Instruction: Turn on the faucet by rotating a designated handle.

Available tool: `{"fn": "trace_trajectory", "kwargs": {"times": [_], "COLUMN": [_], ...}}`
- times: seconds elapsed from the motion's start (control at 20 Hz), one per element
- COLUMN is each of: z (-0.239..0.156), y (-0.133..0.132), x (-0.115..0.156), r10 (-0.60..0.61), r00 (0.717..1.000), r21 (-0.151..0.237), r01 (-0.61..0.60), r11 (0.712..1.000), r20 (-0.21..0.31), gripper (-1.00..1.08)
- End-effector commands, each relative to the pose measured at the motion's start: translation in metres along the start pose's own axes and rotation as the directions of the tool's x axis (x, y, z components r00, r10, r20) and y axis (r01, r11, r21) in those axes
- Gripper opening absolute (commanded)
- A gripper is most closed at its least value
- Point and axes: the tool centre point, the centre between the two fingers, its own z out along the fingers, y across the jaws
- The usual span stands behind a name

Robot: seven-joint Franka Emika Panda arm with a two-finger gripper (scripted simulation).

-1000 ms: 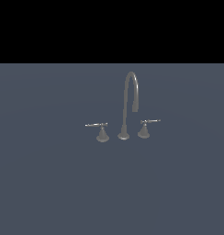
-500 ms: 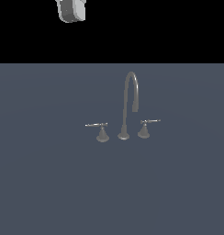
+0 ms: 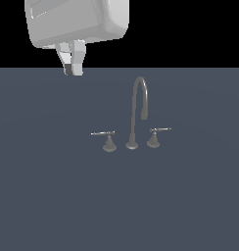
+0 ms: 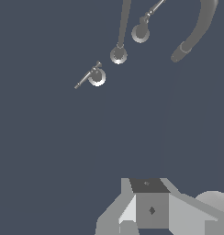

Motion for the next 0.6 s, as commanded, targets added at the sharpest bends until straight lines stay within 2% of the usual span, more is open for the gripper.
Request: {"fn": "trace_trajectory", "kwargs": {"times": [0.0, 0.55], "z": [0.015, 0.075], "y": [-0.012, -0.054], "x": [0.006, 0.04], "r10": [0.054, 0.263], "r00": [0.999, 0.965], "r21": [0.005, 0.019], "r01": [-0.054, -0.263], "r11": [0.999, 0.965], "r20": [-0.002, -0.007], "gripper": [-1.0, -1.0]}}
